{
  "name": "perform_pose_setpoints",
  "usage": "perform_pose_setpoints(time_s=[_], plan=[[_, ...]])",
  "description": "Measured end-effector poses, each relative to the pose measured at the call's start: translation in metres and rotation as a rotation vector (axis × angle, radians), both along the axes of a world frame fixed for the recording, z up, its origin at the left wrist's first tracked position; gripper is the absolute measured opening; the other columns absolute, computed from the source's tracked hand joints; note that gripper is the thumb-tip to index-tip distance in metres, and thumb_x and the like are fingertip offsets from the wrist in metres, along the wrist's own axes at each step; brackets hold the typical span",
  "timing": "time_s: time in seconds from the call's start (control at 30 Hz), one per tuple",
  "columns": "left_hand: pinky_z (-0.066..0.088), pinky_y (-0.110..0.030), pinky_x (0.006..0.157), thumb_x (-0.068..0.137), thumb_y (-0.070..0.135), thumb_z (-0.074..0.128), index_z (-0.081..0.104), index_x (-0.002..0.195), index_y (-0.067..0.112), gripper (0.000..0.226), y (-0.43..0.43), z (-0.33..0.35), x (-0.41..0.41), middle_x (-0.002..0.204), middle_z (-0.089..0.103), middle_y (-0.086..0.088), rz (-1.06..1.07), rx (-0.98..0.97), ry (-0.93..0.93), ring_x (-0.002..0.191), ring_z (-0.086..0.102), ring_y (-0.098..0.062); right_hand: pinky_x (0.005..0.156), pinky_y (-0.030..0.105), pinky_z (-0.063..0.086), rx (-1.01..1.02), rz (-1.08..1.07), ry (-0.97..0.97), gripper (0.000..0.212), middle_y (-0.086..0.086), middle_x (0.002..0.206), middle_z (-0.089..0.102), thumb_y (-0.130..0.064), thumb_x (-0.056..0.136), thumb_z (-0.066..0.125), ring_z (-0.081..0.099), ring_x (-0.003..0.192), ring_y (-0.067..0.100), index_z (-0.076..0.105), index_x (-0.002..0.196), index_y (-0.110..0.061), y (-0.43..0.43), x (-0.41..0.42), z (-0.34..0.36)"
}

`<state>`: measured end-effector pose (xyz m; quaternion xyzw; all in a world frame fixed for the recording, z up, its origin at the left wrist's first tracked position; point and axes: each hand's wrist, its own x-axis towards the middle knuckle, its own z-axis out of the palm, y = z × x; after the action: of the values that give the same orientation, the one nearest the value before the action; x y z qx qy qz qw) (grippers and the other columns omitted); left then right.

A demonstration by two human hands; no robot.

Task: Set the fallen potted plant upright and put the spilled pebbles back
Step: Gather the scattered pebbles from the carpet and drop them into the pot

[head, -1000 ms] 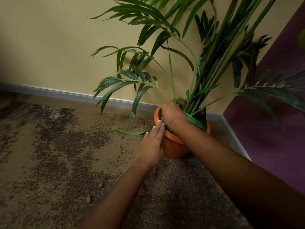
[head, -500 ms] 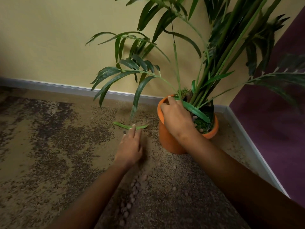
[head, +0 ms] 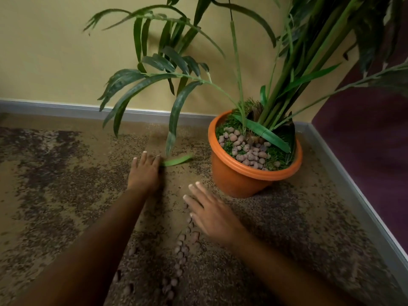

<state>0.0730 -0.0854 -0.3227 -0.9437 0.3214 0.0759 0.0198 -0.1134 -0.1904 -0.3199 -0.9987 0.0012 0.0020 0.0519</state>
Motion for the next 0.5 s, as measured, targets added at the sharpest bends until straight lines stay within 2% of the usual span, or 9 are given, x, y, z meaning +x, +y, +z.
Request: perform_pose_setpoints(time_s=[0.07, 0.13, 0.2, 0.4, 0.5], plan=[[0.018, -0.042, 0.118, 0.097, 0.013, 0.037, 0.022, 0.148, 0.014, 0.053, 0.000, -0.004, -0.002, 0.154, 0.023, -0.014, 0.006, -0.025, -0.045, 0.144, 0.017, -0.031, 0.117, 0.039, 0.024, 0.035, -0.085, 0.085, 0.049, 0.009, 0.159, 0.019, -0.030, 0.101, 0.035, 0.009, 0.148, 0.023, 0.026, 0.147, -0.015, -0.009, 0.011, -0.012], [0.036, -0.041, 0.108, 0.096, 0.013, 0.042, 0.029, 0.144, 0.014, 0.050, 0.001, -0.007, -0.006, 0.147, 0.032, -0.016, 0.027, -0.069, -0.090, 0.135, 0.034, -0.032, 0.119, 0.039, 0.020, 0.067, -0.153, 0.097, 0.051, 0.008, 0.159, 0.019, -0.033, 0.101, 0.033, 0.008, 0.148, 0.022, 0.023, 0.149, -0.016, -0.014, 0.020, -0.020], [0.045, -0.039, 0.098, 0.095, 0.012, 0.044, 0.033, 0.142, 0.014, 0.048, 0.003, -0.010, -0.010, 0.143, 0.035, -0.016, 0.051, -0.114, -0.111, 0.127, 0.041, -0.032, 0.120, 0.038, 0.018, 0.095, -0.194, 0.094, 0.051, 0.007, 0.159, 0.019, -0.034, 0.102, 0.031, 0.010, 0.148, 0.021, 0.023, 0.149, -0.016, -0.016, 0.029, -0.024], [0.046, -0.038, 0.093, 0.097, 0.012, 0.042, 0.049, 0.134, 0.017, 0.038, 0.010, -0.007, -0.015, 0.129, 0.050, -0.014, 0.100, -0.213, -0.085, 0.118, 0.047, -0.029, 0.120, 0.037, 0.016, 0.100, -0.233, 0.132, 0.051, 0.008, 0.159, 0.017, -0.032, 0.102, 0.031, 0.011, 0.148, 0.022, 0.021, 0.149, -0.015, -0.013, 0.035, -0.021], [0.047, -0.038, 0.089, 0.097, 0.013, 0.042, 0.055, 0.126, 0.015, 0.031, 0.014, 0.001, -0.024, 0.119, 0.055, -0.012, 0.140, -0.313, -0.038, 0.113, 0.050, -0.028, 0.117, 0.038, 0.024, 0.096, -0.219, 0.144, 0.048, 0.011, 0.157, 0.022, -0.028, 0.102, 0.032, 0.018, 0.145, 0.025, 0.025, 0.147, -0.013, -0.010, 0.032, -0.007]])
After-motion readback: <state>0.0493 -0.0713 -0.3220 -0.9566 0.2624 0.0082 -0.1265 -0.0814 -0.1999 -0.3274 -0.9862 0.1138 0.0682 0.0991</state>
